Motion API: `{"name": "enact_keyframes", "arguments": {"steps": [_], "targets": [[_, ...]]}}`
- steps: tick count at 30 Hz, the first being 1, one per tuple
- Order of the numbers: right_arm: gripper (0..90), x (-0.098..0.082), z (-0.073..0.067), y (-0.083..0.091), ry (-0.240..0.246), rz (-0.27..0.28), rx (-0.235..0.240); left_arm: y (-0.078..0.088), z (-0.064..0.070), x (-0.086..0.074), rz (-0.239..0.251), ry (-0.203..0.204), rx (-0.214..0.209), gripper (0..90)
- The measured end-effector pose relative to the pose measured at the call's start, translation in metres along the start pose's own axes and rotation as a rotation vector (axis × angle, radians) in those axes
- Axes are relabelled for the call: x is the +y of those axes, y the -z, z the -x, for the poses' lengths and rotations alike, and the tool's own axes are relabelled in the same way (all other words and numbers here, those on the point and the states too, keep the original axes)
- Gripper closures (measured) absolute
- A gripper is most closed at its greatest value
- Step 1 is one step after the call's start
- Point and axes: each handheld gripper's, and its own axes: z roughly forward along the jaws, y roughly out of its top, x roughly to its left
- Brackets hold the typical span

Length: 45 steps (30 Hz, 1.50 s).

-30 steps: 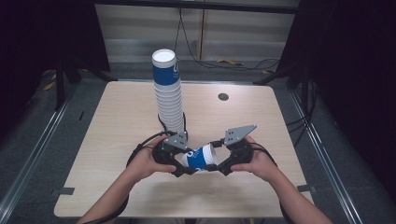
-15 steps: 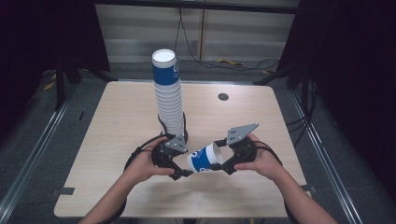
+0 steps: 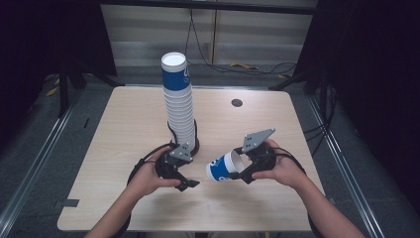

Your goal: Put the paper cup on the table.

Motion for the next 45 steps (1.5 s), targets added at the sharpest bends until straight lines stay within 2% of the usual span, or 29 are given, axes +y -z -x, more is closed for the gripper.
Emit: {"name": "enact_keyframes", "arguments": {"steps": [2, 9, 11, 12, 19, 21, 25, 27, 34, 36, 39, 45], "targets": [[15.5, 0.000, 0.001, 0.001, 0.005, -0.016, 0.001, 0.000, 0.000, -0.002, 0.003, 0.016, -0.001, 17.5], [15.4, 0.003, 0.003, 0.003, 0.008, -0.070, -0.019, 0.001, -0.002, -0.006, 0.000, 0.023, 0.002, 17.5], [15.3, 0.003, 0.004, 0.002, 0.014, -0.097, -0.024, 0.002, -0.003, -0.007, 0.004, 0.043, 0.004, 17.3], [15.3, 0.003, 0.003, 0.001, 0.006, -0.102, -0.019, 0.003, -0.004, -0.007, -0.004, 0.035, 0.006, 17.0], [15.0, 0.001, 0.003, -0.002, 0.008, -0.162, -0.004, 0.002, -0.004, -0.010, -0.010, 0.046, 0.001, 16.9], [15.0, 0.001, 0.003, -0.002, 0.012, -0.178, -0.011, 0.001, -0.005, -0.011, -0.011, 0.040, 0.000, 16.8], [14.9, 0.001, 0.004, -0.001, 0.013, -0.197, -0.016, 0.001, -0.006, -0.012, -0.012, 0.053, -0.004, 16.8], [14.8, 0.001, 0.004, 0.000, -0.005, -0.203, -0.021, 0.002, -0.006, -0.013, -0.007, 0.054, -0.002, 16.8], [14.7, 0.003, 0.006, -0.003, 0.001, -0.231, -0.013, 0.002, -0.007, -0.013, -0.004, 0.050, 0.002, 16.8], [14.7, 0.003, 0.006, -0.004, -0.001, -0.239, -0.014, 0.002, -0.006, -0.014, -0.009, 0.064, 0.006, 16.8], [14.7, 0.003, 0.008, -0.004, -0.012, -0.251, -0.010, 0.003, -0.006, -0.015, -0.012, 0.048, 0.003, 16.9], [14.7, 0.004, 0.012, -0.004, -0.045, -0.295, -0.036, 0.003, -0.006, -0.016, -0.014, 0.060, 0.009, 16.9]]}}
